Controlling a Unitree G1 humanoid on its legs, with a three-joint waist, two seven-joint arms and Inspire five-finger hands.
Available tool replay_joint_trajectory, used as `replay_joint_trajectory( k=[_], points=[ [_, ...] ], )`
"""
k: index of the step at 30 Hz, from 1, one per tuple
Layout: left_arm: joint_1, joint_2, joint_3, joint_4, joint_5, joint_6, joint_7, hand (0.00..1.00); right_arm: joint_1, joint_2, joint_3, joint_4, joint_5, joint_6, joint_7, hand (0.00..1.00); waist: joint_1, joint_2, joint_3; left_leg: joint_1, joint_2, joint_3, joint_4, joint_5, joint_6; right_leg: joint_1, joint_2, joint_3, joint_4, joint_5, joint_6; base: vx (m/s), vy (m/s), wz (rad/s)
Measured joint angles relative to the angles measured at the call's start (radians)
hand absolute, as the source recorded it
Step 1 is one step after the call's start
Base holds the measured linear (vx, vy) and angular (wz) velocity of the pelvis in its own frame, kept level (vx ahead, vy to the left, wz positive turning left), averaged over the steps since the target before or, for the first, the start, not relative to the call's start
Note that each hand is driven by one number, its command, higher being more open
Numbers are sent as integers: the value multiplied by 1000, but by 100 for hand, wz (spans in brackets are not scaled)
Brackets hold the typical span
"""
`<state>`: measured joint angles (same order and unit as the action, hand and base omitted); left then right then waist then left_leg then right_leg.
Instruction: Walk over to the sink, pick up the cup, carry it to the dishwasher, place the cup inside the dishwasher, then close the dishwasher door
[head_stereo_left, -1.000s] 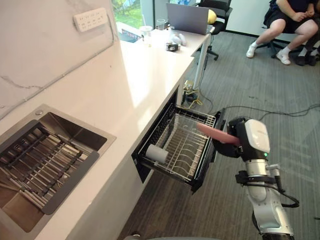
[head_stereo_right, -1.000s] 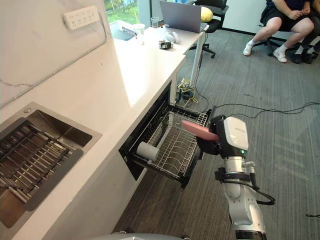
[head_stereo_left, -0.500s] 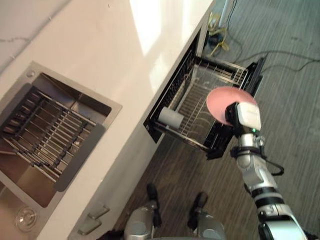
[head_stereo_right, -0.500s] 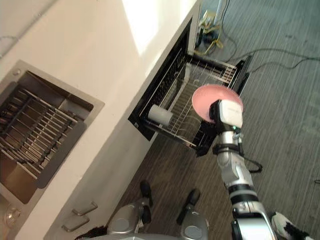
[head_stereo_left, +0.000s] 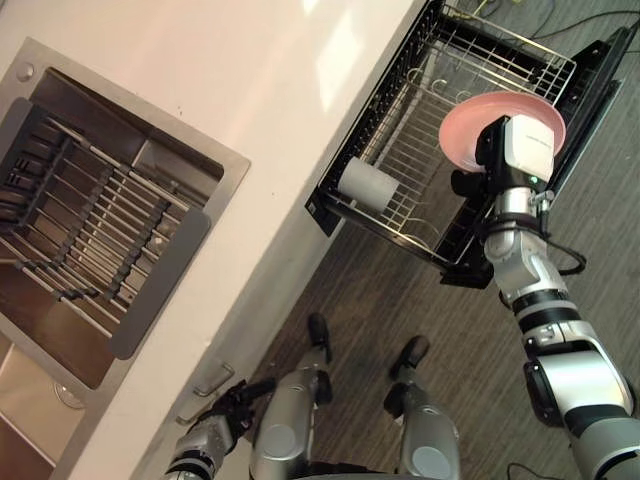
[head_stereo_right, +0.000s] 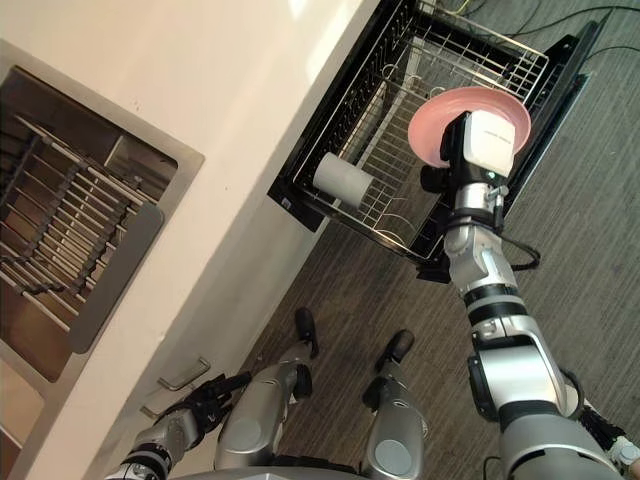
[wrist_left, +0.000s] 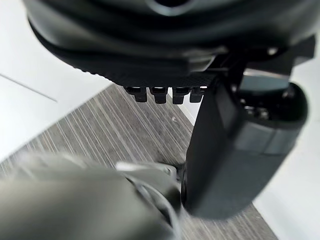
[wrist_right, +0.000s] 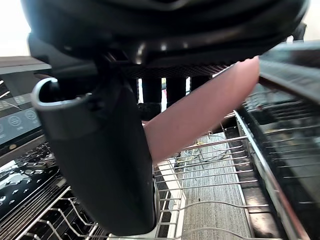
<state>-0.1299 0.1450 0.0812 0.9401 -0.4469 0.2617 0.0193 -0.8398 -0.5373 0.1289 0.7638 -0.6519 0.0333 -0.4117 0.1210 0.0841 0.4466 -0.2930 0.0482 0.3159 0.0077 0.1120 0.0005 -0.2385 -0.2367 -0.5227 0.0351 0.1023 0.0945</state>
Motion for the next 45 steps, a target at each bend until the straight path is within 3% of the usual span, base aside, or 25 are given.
replay_joint_trajectory(
  k=[4, 11, 18, 19, 25, 32, 38, 45],
  points=[
    [-18, -15, -19, -2, -7, 17, -3, 100, -73, -20, 35, 56, 25, 2, 46, 0, 3, 7, 7, -14, 0, -4, 6, -1, 1, -11, -1, -2, 3, 0, 0, 8, 11, 3],
    [-54, -30, -21, -1, -14, 31, -4, 100, -161, -47, 40, 146, 45, 2, 107, 0, 27, 43, 27, -63, 4, -21, 34, -2, 4, -46, -4, -8, 19, -1, -3, -6, 9, 5],
    [-55, -43, -22, -1, -25, 26, -17, 100, -182, -47, 84, 170, 62, -20, 159, 0, 35, 51, 31, -83, 1, -39, 37, 3, 11, -63, -11, -24, 39, -9, -11, 2, 12, 7],
    [-55, -43, -22, -1, -26, 25, -19, 100, -182, -46, 95, 168, 62, -29, 183, 100, 36, 51, 31, -83, 0, -42, 37, 3, 11, -63, -13, -26, 44, -12, -11, 13, 14, 7],
    [-55, -50, -23, -1, -25, 21, -35, 100, -161, -5, 125, 168, 72, -40, 289, 100, 39, 51, 31, -73, -3, -59, 37, 5, 12, -62, -29, -35, 92, -45, -8, 11, 7, 9],
    [-49, -53, -22, -10, -24, 15, -52, 100, -137, -3, 111, 143, 122, -46, 292, 100, 44, 51, 31, -21, -3, -61, 10, 17, 12, -22, -32, -38, 103, -52, -8, 1, 0, 0],
    [-16, -53, -15, -44, -23, 14, -53, 100, 2, 4, -111, -104, 334, -52, 219, 100, 27, 45, 27, 67, -12, -60, -72, 50, 7, 37, -26, -40, 83, -51, -5, 5, 3, -1],
    [104, -45, 61, -79, 26, 7, -49, 100, 320, 101, -466, -423, 526, -68, 144, 100, -35, -52, -62, 155, -10, -54, -93, 37, -7, 126, -9, -28, 41, -50, 0, 77, 1, -4]
  ],
)
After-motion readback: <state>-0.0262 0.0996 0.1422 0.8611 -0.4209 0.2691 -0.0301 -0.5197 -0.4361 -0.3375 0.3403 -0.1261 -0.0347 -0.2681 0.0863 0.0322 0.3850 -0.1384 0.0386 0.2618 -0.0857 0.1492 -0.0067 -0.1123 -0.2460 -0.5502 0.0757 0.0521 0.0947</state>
